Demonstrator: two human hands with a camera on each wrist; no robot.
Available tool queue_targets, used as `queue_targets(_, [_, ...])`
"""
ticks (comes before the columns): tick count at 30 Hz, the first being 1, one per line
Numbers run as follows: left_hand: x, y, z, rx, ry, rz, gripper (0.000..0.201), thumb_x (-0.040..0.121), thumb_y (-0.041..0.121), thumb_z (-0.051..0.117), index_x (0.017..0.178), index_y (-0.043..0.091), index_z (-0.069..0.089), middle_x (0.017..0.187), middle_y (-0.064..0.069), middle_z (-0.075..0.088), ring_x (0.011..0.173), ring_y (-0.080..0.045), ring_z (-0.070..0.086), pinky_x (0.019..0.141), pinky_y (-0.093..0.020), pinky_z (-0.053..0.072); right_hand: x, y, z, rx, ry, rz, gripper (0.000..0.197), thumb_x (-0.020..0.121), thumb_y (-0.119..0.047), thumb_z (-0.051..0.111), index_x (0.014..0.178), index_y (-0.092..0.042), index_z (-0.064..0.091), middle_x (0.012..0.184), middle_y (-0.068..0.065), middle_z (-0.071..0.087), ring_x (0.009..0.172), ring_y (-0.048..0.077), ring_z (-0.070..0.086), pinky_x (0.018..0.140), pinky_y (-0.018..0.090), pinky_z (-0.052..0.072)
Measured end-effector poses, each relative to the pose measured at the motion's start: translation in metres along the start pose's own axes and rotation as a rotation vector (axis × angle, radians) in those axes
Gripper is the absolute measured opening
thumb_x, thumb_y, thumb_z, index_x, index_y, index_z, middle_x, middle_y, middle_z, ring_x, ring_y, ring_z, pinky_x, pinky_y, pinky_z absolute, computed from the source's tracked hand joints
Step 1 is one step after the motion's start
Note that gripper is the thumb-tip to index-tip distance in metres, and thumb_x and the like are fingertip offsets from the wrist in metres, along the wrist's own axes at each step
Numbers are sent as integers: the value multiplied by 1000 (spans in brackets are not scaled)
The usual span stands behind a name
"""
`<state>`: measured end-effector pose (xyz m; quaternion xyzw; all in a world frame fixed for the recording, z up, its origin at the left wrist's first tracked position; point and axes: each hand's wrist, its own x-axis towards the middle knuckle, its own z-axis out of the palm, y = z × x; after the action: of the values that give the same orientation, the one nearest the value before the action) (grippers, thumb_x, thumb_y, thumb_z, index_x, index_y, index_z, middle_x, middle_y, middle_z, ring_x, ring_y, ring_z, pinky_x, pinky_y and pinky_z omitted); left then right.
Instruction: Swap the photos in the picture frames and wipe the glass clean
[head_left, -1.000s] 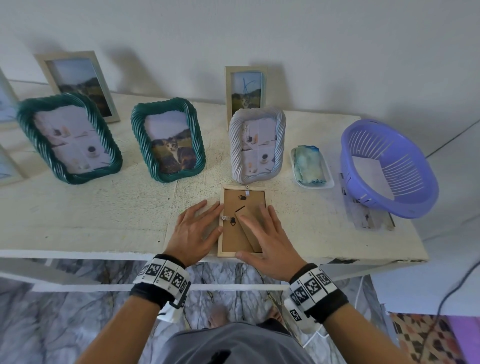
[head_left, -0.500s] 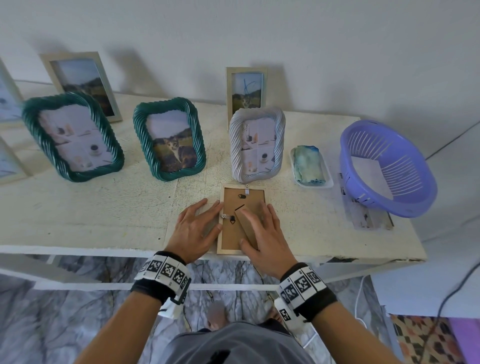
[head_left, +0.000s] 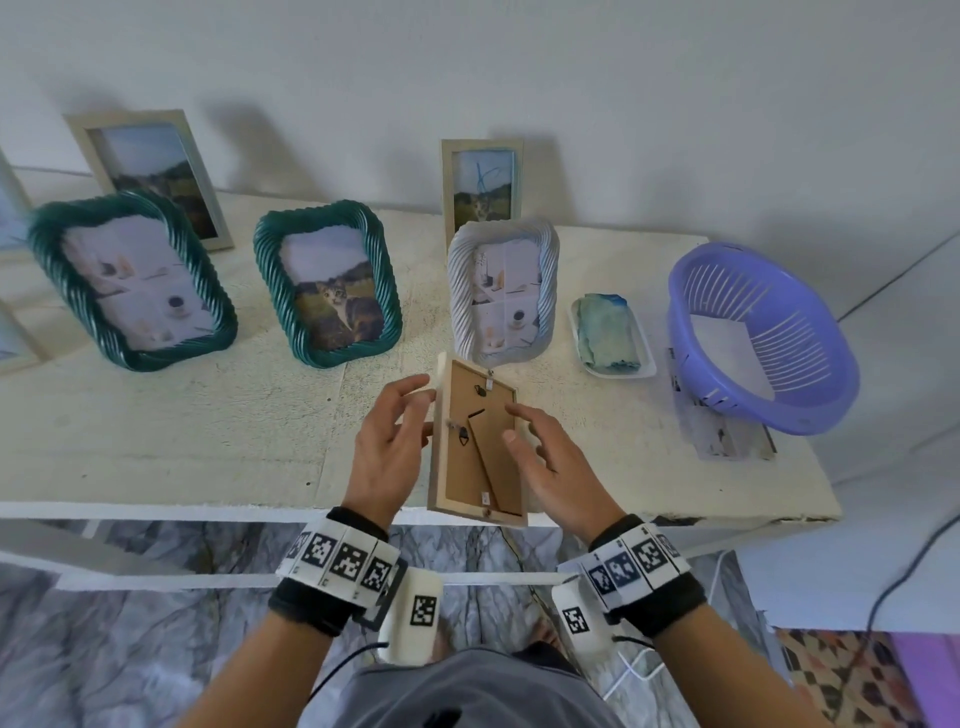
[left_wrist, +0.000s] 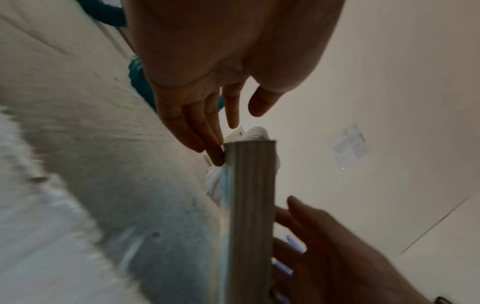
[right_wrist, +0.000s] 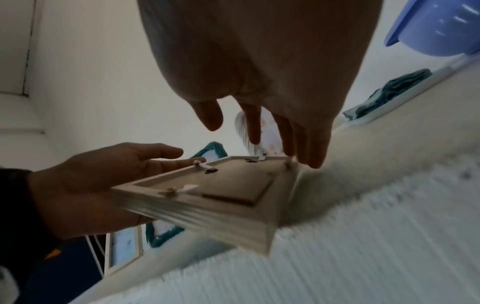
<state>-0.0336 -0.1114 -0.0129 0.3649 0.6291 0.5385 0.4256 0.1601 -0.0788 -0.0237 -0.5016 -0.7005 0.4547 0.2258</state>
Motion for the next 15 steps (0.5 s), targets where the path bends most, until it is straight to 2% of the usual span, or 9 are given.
queue_targets(2, [-7, 20, 9, -53, -71, 54, 25, 106, 25, 42, 124, 23, 58, 114, 3, 71, 92, -16, 73, 86, -29, 54, -5, -8, -8, 80, 31, 12, 46, 97, -54, 42, 137, -32, 46, 136, -14, 52, 127, 1, 46, 105, 32, 42])
queue_targets(4, [-12, 33, 19, -91, -195, 104, 30, 107, 25, 36, 129, 20, 55, 116, 0, 72, 97, -15, 72, 85, -23, 54, -10, -19, -18, 218, 61, 50, 44, 93, -57, 42, 132, -37, 48, 125, -18, 59, 117, -2, 55, 94, 23, 48])
queue_targets(7, [-6, 28, 34, -24, -301, 120, 31, 107, 23, 36, 130, 16, 55, 118, -4, 70, 106, -14, 69, 87, -21, 51, -15, -26, -37, 261, 132, 106, 43, 93, -55, 46, 130, -34, 50, 113, -13, 65, 102, -2, 61, 83, 23, 51])
queue_targets(9, [-1, 14, 41, 80, -298, 105, 27, 105, 26, 42, 127, 21, 58, 119, 1, 68, 107, -12, 66, 89, -27, 50, -16, -22, -48, 176, 182, 124, 31, 98, -43, 50, 125, -29, 52, 97, -6, 65, 79, -2, 59, 73, 16, 45])
queue_targets(11, [4, -4, 45, 177, -268, 51, 23, 104, 30, 46, 123, 28, 59, 120, 5, 66, 111, -12, 63, 98, -37, 50, -17, -14, -55, 144, 224, 143, 18, 100, -32, 50, 116, -24, 54, 84, 4, 57, 65, 6, 49, 67, 20, 42])
queue_targets(13, [5, -17, 48, 222, -256, -8, 22, 102, 32, 48, 123, 35, 55, 123, 1, 63, 115, -16, 60, 102, -40, 48, -18, -5, -60, 205, 255, 175, 15, 101, -25, 50, 113, -23, 57, 87, 3, 58, 69, 7, 50, 72, 24, 42])
queue_targets(15, [4, -22, 51, 180, -264, -69, 27, 102, 34, 48, 128, 39, 50, 128, -4, 60, 116, -18, 59, 102, -42, 48, -18, 2, -61, 341, 263, 217, 18, 100, -19, 51, 115, -21, 60, 103, -1, 67, 87, 7, 60, 84, 27, 47])
